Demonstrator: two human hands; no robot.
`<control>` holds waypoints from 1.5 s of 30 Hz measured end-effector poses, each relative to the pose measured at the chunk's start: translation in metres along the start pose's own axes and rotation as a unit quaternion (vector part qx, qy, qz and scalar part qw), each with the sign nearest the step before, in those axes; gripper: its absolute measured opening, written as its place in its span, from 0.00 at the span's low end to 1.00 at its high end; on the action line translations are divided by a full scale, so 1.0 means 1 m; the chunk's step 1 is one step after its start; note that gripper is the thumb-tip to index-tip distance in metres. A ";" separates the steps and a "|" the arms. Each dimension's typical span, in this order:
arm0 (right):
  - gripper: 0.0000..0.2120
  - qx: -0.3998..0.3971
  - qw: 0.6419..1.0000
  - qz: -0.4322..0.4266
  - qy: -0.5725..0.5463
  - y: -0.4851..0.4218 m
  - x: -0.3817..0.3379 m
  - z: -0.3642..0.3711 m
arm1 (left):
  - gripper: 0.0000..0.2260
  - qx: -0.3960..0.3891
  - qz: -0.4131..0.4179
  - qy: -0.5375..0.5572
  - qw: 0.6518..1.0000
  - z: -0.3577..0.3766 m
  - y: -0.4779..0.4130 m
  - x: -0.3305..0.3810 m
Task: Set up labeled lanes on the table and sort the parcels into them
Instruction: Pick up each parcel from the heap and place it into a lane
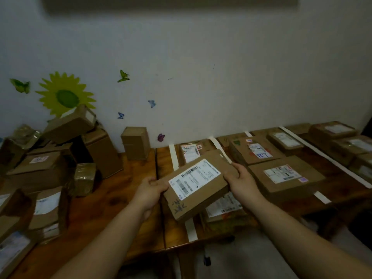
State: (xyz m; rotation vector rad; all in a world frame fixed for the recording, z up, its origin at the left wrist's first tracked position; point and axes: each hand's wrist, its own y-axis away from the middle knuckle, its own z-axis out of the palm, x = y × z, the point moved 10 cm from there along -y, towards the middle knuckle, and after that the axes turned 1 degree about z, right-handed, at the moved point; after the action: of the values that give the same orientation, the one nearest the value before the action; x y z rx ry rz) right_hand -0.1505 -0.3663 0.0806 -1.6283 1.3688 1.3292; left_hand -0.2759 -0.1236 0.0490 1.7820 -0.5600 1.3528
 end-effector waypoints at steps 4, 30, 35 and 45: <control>0.28 -0.011 0.996 0.033 0.080 0.001 0.051 0.019 | 0.33 -0.021 -0.045 0.010 0.999 0.019 -0.018 -0.037; 0.27 -0.140 0.940 0.024 0.309 -0.154 0.128 -0.004 | 0.24 -0.059 -0.025 -0.202 0.977 0.147 -0.116 -0.056; 0.32 -0.176 0.943 0.022 0.280 -0.166 0.139 -0.001 | 0.22 -0.033 -0.031 -0.224 0.973 0.151 -0.122 -0.058; 0.28 -0.172 0.925 0.013 0.339 -0.173 0.132 0.006 | 0.23 -0.020 -0.043 -0.287 0.957 0.123 -0.107 -0.057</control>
State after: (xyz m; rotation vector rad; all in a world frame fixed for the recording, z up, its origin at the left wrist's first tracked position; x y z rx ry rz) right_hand 0.0062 -0.3572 -0.0693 -2.4760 1.5930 1.1002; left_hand -0.1434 -0.1685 -0.0525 2.1407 -0.7957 0.7416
